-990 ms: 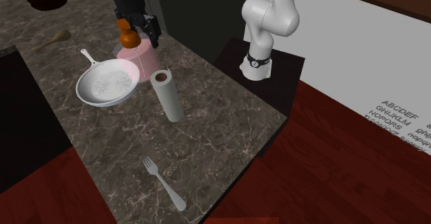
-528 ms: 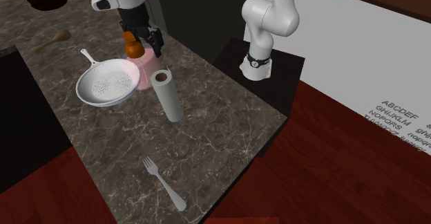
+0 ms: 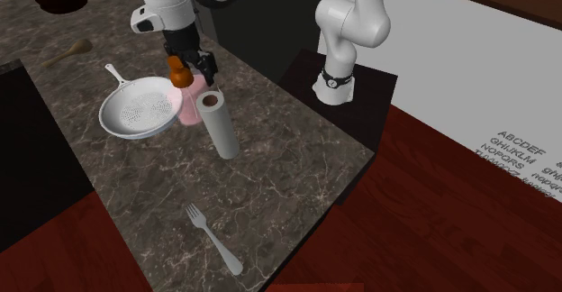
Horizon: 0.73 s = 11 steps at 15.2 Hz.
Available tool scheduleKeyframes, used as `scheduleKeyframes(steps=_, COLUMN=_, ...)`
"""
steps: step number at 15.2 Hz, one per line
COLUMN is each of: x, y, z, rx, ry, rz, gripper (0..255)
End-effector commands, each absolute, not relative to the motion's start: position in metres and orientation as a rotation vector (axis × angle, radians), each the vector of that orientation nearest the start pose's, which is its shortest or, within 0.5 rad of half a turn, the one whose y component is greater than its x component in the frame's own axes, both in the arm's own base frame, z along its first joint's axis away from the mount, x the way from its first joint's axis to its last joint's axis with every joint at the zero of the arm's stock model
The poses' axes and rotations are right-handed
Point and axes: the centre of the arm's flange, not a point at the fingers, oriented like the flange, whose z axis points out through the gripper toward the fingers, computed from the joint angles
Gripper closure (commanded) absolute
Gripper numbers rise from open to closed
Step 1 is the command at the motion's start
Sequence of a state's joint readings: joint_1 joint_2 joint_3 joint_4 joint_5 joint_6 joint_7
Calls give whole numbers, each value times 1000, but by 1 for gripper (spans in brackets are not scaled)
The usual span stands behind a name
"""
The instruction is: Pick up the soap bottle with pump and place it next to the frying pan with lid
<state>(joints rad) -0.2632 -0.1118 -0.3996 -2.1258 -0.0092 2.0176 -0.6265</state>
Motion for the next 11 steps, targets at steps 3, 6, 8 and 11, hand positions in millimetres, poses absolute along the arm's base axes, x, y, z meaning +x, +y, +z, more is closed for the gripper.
scheduleKeyframes(steps=3, x=405, y=-323, z=450, rx=-3111, ry=47, rz=-28, gripper=255)
scheduleKeyframes(steps=6, x=405, y=-323, z=450, rx=-3111, ry=47, rz=-28, gripper=255)
scheduleKeyframes(steps=8, x=405, y=-323, z=450, rx=-3111, ry=47, rz=-28, gripper=0)
scheduleKeyframes(steps=11, x=405, y=-323, z=450, rx=-3111, ry=47, rz=-28, gripper=0)
